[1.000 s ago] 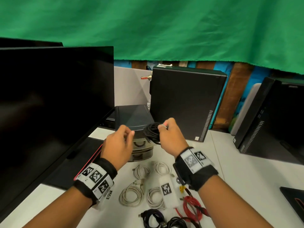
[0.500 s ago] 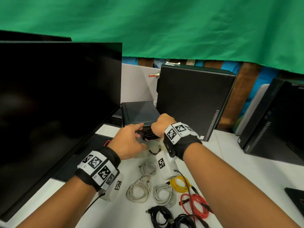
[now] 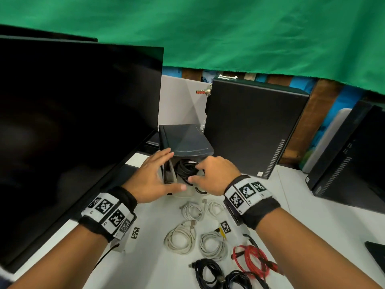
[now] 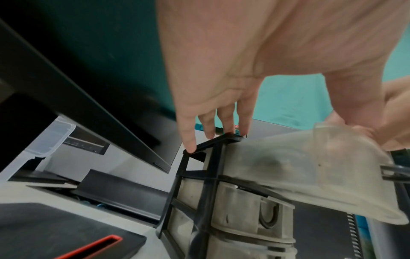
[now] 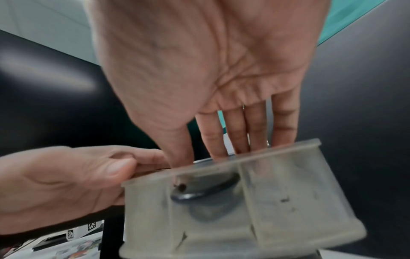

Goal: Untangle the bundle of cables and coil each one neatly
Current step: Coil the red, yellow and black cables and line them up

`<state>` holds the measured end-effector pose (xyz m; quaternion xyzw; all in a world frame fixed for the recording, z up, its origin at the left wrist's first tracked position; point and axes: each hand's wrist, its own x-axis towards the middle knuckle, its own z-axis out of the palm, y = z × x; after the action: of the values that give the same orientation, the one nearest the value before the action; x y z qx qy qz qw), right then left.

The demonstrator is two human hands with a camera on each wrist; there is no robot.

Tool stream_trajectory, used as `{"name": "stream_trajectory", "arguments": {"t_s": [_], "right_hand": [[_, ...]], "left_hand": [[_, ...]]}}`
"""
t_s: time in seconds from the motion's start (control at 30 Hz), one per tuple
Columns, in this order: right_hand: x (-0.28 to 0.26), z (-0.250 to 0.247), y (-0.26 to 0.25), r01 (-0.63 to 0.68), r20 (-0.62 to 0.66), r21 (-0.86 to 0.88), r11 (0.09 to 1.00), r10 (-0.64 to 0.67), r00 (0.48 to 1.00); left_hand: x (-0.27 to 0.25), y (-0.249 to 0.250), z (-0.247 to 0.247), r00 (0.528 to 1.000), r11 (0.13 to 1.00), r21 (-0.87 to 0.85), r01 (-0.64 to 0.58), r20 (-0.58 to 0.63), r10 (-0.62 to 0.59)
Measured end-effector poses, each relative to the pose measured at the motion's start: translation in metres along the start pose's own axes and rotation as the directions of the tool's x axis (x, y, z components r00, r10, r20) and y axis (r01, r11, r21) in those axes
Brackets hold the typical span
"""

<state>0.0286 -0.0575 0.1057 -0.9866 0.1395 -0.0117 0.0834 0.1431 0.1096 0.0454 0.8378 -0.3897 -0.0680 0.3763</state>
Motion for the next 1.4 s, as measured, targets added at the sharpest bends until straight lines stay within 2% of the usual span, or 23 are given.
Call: {"name": "stream_trajectory", "arguments": {"t_s": [0.07,0.17,0.27,0.37,0.43,0.5,0.57,0.63,0.67,0.83,0.97,1.03,1.13,1.2,1.3,1.4], "right_hand": [[0.005,-0.003,0.000,-0.020,0.073,-0.002,1.000,0.020,0.997],[0.015,-0.005,-0.009,-0.033,0.113,-0.052,0.998,0.038,0.993],[0.021,-0.002,-0.027,0.019,0.044,-0.217,0.976,-0.010,0.999],[0.024,0.006,-0.040,0.105,-0.048,-0.474,0.874,-0.145,0.988],[0.027,0.010,-0.043,0.123,-0.081,-0.517,0.847,-0.191,0.978],[0.032,0.010,-0.041,0.146,-0.068,-0.410,0.900,-0.190,0.980],[0.034,0.008,-0.034,0.127,-0.055,-0.191,0.973,-0.140,0.989],[0.032,0.007,-0.024,0.071,-0.091,0.018,0.997,-0.069,0.993],[0.030,0.008,-0.018,0.049,-0.094,0.061,0.997,-0.043,0.995],[0.025,0.009,-0.001,0.080,0.046,-0.029,0.996,-0.079,0.996],[0.030,0.012,-0.007,0.052,0.113,0.171,0.984,-0.072,0.991],[0.029,0.016,-0.010,0.035,0.044,0.206,0.978,-0.045,0.998],[0.021,0.021,-0.015,0.035,-0.177,0.098,0.995,-0.017,0.984],[0.020,0.025,-0.020,0.050,-0.206,0.079,0.996,-0.032,0.978],[0.031,0.032,-0.023,0.055,-0.089,0.140,0.989,-0.042,0.995],[0.041,0.033,-0.020,0.116,0.054,0.223,0.968,-0.131,0.990]], "left_hand": [[0.001,-0.003,0.001,1.000,1.000,0.020,-0.012,0.017,0.011],[0.001,-0.003,0.003,1.000,1.000,0.021,-0.019,-0.005,0.019],[0.001,0.000,0.005,0.999,1.000,0.002,-0.021,-0.030,0.021],[0.000,0.001,0.006,0.998,0.999,0.024,-0.021,-0.053,0.022],[0.001,0.001,0.006,0.997,0.999,0.043,-0.024,-0.068,0.027],[0.002,0.001,0.007,0.997,0.999,0.037,-0.023,-0.075,0.026],[0.001,0.002,0.007,0.997,0.999,0.031,-0.020,-0.078,0.022],[0.001,0.002,0.007,0.996,0.999,0.038,-0.017,-0.082,0.020],[0.001,0.002,0.008,0.996,0.999,0.045,-0.017,-0.085,0.021],[0.001,0.004,0.010,0.994,0.999,0.031,-0.028,-0.102,0.031],[0.000,0.005,0.008,0.994,1.000,0.017,-0.013,-0.112,0.015],[0.001,0.006,0.009,0.992,1.000,0.012,-0.011,-0.127,0.012],[0.001,0.006,0.010,0.991,1.000,-0.001,-0.004,-0.136,0.004],[0.001,0.004,0.010,0.990,1.000,0.005,-0.011,-0.144,0.012],[0.002,0.003,0.010,0.989,0.999,0.030,-0.019,-0.147,0.023],[0.002,0.002,0.010,0.988,0.999,0.047,-0.024,-0.150,0.031]]}}
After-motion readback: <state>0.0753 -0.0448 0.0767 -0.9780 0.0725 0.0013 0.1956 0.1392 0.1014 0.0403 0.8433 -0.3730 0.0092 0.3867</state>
